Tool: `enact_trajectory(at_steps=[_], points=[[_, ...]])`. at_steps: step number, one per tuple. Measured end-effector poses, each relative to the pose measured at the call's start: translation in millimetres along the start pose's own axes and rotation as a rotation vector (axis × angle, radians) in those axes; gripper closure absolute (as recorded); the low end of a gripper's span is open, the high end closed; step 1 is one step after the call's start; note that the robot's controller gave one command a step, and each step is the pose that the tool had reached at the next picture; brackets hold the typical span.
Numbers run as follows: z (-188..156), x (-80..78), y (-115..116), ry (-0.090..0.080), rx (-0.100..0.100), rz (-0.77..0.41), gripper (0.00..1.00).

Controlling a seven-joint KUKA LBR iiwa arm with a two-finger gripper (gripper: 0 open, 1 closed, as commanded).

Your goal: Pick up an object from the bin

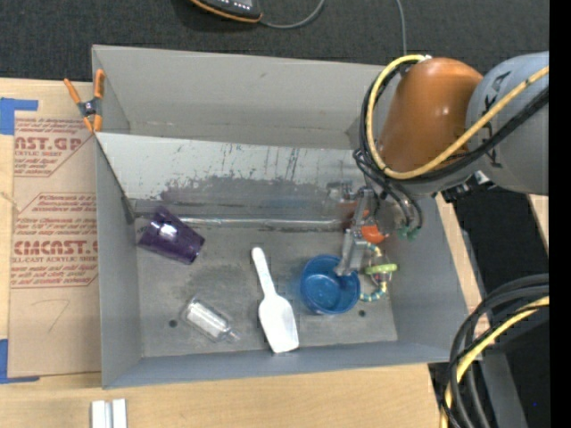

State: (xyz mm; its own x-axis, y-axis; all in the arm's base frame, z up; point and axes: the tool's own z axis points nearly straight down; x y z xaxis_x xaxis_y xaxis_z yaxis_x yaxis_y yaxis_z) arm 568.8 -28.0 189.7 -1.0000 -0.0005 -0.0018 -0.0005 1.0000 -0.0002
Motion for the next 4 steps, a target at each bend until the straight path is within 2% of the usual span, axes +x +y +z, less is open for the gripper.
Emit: enact_trajectory(at_steps=[1, 2, 3, 4], points=[[117.3, 31.6, -8.4, 0.005, -0.001, 0.031, 0.0], [73.4, 24.2, -12.6, -0.002, 0.0, -0.009, 0.0], [124.8, 33.5, -7.7, 0.009, -0.003, 0.032, 0.0], [120.2, 35.9, -15.5, -0.006, -0.001, 0.153, 0.0]])
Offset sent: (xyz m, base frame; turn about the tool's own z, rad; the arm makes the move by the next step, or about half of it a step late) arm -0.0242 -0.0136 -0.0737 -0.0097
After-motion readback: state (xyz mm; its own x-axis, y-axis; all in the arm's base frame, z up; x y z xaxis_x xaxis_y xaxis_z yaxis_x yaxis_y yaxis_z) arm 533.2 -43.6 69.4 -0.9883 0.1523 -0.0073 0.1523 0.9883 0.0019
